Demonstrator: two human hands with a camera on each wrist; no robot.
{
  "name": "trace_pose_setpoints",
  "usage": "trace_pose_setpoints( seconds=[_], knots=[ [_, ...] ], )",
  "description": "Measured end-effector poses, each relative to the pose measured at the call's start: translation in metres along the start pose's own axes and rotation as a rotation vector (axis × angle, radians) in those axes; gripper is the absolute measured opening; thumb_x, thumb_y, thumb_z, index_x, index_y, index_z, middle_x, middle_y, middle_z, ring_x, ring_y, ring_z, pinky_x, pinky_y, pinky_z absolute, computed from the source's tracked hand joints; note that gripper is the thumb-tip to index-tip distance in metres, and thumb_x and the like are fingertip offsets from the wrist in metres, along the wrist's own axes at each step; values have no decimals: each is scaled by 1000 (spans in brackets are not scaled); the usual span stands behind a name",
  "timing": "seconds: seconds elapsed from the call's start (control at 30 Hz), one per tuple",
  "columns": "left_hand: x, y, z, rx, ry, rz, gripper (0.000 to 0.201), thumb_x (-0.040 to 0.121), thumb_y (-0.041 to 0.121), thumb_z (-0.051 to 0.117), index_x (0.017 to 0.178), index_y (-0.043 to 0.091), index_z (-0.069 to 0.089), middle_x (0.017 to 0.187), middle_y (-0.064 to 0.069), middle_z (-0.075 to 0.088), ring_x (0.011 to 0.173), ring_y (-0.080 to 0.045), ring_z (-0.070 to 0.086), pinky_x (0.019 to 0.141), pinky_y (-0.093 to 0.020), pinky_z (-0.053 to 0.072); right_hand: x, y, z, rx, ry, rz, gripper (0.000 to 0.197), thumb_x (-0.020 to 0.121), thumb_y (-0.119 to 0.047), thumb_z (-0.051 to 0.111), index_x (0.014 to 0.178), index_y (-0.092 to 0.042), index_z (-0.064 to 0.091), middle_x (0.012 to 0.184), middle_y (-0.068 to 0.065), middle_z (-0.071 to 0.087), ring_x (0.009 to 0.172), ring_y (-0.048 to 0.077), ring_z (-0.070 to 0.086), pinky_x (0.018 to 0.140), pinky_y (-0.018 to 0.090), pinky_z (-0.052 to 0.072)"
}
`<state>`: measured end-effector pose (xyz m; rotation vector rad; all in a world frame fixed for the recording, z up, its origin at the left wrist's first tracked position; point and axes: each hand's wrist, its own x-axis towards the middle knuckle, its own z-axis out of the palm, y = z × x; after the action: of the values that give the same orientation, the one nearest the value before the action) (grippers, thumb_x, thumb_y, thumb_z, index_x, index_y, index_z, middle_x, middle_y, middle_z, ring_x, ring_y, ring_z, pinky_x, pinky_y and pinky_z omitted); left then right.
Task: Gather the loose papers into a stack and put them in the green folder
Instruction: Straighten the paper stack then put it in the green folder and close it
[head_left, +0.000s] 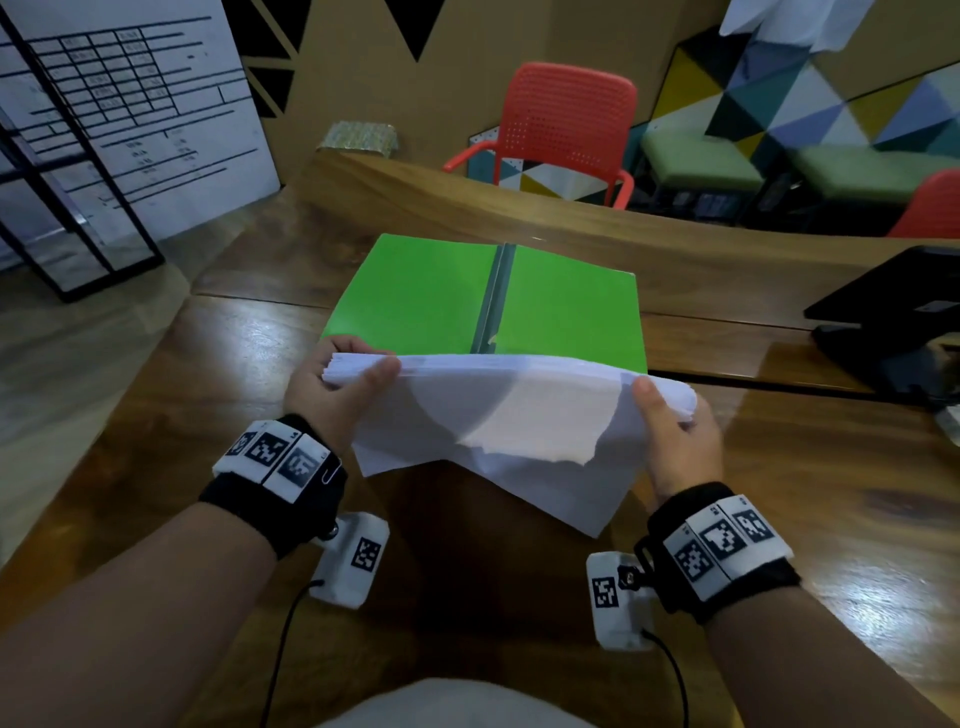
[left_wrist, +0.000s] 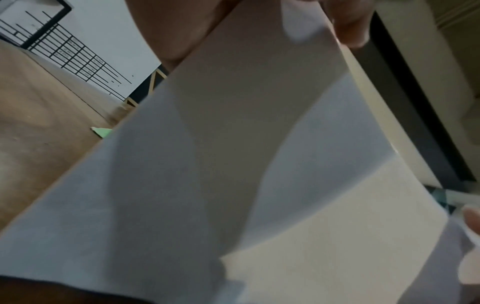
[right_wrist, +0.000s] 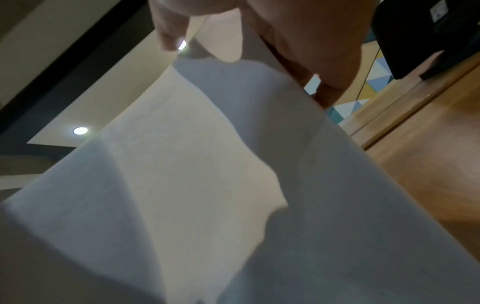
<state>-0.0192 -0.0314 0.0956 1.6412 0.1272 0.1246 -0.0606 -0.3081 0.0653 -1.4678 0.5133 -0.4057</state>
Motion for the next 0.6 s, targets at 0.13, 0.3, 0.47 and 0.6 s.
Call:
trace_pose_setpoints(
  seconds=[0.13, 0.3, 0.47, 0.6],
  knots=[
    [6, 3, 3, -81, 44, -16, 10, 61, 27, 69, 62, 31, 60, 68, 13, 73, 77, -14, 63, 66, -28, 47, 8, -8, 3, -31, 24, -59, 22, 71, -37, 74, 77, -24, 57, 75, -2, 61, 73, 17, 57, 75, 34, 46],
    [7, 1, 0, -89, -21, 34, 31, 48, 35, 73, 75, 34, 58, 79, 15, 73, 75, -2, 66, 62, -17, 52, 13, -13, 6, -54, 24, -86, 35, 63, -34, 81, 78, -29, 50, 78, -3, 58, 74, 18, 55, 74, 37, 48],
    [12, -2, 0, -77, -52, 49, 37, 49, 33, 74, 81, 32, 55, 82, 13, 72, 70, 5, 66, 63, -15, 51, 13, -12, 6, -42, 46, -80, 36, 65, -31, 81, 78, -30, 48, 77, -3, 56, 76, 19, 54, 74, 37, 47],
    [17, 0, 4, -95, -29, 18, 26, 59, 18, 68, 78, 31, 56, 72, 19, 73, 75, -6, 66, 74, -29, 50, 13, -17, 10, -46, 63, -75, 37, 62, -30, 82, 76, -29, 46, 75, -4, 55, 75, 19, 54, 75, 37, 48]
  ],
)
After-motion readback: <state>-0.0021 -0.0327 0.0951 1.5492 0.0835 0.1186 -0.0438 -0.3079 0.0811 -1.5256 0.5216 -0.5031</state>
